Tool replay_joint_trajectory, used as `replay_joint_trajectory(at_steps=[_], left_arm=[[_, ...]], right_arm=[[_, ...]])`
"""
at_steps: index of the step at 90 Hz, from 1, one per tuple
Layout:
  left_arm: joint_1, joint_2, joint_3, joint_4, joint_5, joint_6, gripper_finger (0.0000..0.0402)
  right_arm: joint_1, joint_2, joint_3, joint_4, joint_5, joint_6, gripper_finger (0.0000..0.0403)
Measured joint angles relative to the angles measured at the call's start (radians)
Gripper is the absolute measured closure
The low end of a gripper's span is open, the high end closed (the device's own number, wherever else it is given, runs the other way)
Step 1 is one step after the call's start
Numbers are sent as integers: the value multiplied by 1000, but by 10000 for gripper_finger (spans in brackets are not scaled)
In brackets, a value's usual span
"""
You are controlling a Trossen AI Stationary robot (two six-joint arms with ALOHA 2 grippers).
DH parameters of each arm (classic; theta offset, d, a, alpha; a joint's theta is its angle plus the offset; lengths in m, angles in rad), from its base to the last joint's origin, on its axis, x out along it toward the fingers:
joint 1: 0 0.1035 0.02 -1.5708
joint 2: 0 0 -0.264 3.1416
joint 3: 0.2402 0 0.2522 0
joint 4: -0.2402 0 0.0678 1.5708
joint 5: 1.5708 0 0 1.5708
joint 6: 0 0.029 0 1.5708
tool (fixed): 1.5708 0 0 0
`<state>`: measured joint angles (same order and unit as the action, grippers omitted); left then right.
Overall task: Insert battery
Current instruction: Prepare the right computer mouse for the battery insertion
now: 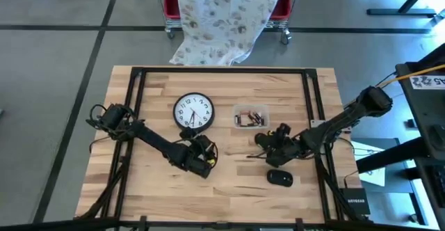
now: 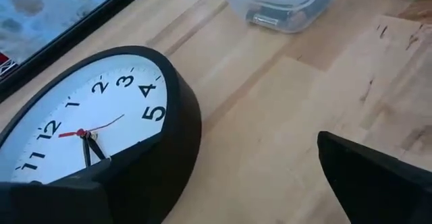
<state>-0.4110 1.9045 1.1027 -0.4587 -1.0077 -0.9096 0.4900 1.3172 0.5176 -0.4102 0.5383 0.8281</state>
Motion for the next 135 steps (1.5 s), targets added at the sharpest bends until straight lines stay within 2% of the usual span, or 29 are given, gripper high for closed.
replay_joint_trajectory(at_steps=[25, 39, 45, 54, 68, 75, 88, 99, 111, 122, 135], left_arm=[[-1, 1, 0, 0, 3, -4, 47], [-9, 1, 0, 15, 2, 23, 47], [-25, 2, 0, 46, -18, 71, 47], [-71, 2, -1, 132, -70, 219, 47], [-141, 2, -1, 331, -63, 551, 47], [-147, 3, 0, 419, -9, 618, 47], [-132, 3, 0, 527, 153, 675, 47], [-123, 3, 0, 593, 157, 761, 47], [-101, 18, 0, 733, 164, 906, 47], [-77, 68, 0, 843, 224, 1058, 47], [-60, 105, 13, 871, 251, 1110, 47]], right_arm=[[-1, 94, -91, 167, -5, 43, 97], [0, 131, -113, 280, -28, 27, 151], [-2, 133, -117, 342, -52, 1, 154], [-6, 125, -120, 490, -169, -71, 154], [-79, 123, -118, 767, -481, -185, 154], [-118, 124, -119, 853, -575, -208, 154], [-198, 124, -119, 941, -722, -176, 154], [-245, 140, -113, 937, -791, -144, 154], [-263, 176, -104, 940, -808, -144, 154], [-262, 224, -68, 940, -832, -150, 154], [-262, 282, -26, 937, -865, -154, 154]])
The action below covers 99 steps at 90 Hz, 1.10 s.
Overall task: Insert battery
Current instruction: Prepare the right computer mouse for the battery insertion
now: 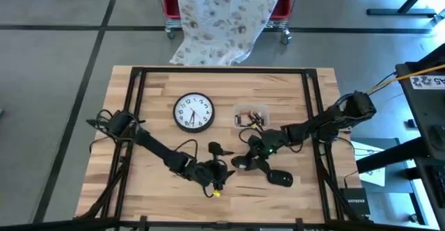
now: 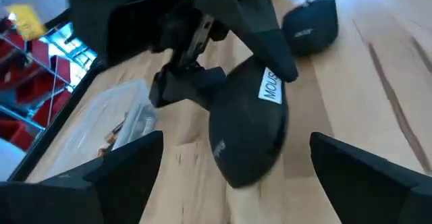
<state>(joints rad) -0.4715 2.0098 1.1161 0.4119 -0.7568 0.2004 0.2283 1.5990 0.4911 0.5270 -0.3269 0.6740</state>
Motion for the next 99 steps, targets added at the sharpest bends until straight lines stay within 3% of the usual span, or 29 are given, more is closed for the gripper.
replay_joint_trajectory(at_steps=[15, 29, 62, 68, 75, 81, 87, 99], left_arm=[[17, 15, 13, 5, 125, -58, 47], [30, 24, 13, -5, 143, -137, 64], [50, 23, 13, -10, 140, -215, 219], [42, 23, 13, -12, 134, -229, 227], [34, 23, 13, -15, 132, -310, 228], [28, 23, 12, -31, 152, -411, 264], [28, 18, 12, -74, 165, -520, 267], [45, 10, 13, -194, 210, -718, 267]], right_arm=[[0, 26, 32, 1, -13, -25, 154], [0, 25, 48, 4, -16, -31, 154], [1, 24, 58, -1, 19, -56, 154], [2, 24, 58, 0, 19, -71, 153], [-1, 24, 59, 0, 39, -99, 121], [-1, 14, 59, -13, 70, -128, 80], [0, -5, 60, -47, 103, -133, 52], [0, -91, 59, -197, 233, -162, 42]])
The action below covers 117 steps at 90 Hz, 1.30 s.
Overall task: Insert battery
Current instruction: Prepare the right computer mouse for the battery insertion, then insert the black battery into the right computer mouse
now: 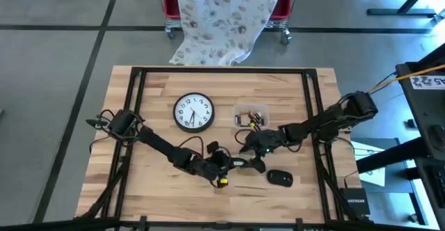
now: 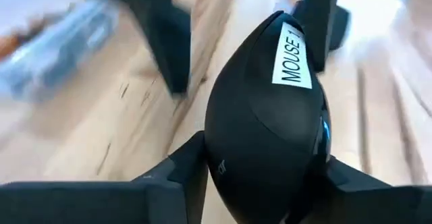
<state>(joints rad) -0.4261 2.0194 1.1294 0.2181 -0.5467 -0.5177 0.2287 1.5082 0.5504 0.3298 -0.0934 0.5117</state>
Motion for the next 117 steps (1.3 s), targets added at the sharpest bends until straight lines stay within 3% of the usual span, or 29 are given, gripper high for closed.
replay_joint_trajectory(at_steps=[12, 20, 42, 64, 88, 106, 117], left_arm=[[35, 1, 0, -69, 94, -187, 267], [67, 1, 0, -90, 133, -278, 263], [130, -13, 0, -109, 272, -248, 194], [139, -90, 0, -188, 286, -202, 180], [125, -205, 0, -386, 192, -182, 179], [79, -220, 0, -434, 99, -165, 178], [54, -220, -7, -455, 50, -166, 178]], right_arm=[[0, -117, -1, -148, 183, -19, 62], [0, -169, -1, -207, 231, -24, 79], [0, -208, -1, -215, 255, -67, 109], [-61, -209, 46, -281, 303, -186, 122], [-292, -195, 263, -642, 249, -493, 170], [-479, -74, 313, -745, -4, -714, 216], [-524, 44, 321, -742, -80, -769, 233]])
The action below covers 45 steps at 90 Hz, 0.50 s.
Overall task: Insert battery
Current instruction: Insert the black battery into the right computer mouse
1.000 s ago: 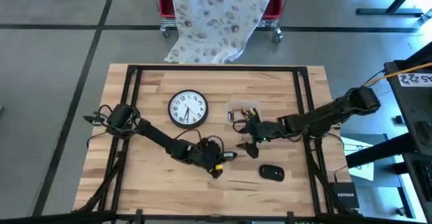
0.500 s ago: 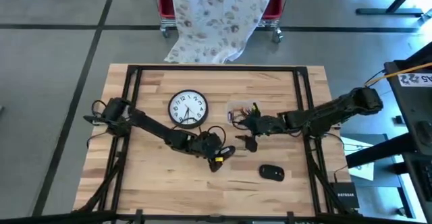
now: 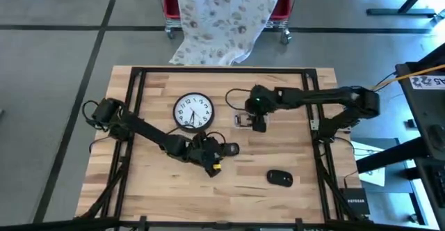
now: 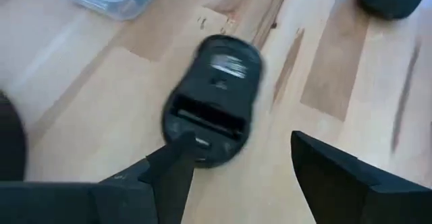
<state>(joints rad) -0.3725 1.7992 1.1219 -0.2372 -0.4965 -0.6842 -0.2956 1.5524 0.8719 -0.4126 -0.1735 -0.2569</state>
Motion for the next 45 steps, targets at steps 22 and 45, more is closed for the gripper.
replay_joint_trajectory(at_steps=[22, 45], left_arm=[[-28, 0, -4, -68, -80, -41, 178], [-34, 1, -5, -74, -115, -49, 178]], right_arm=[[9, 181, 47, 30, -71, -18, 240], [9, 208, 52, 62, -88, -13, 240]])
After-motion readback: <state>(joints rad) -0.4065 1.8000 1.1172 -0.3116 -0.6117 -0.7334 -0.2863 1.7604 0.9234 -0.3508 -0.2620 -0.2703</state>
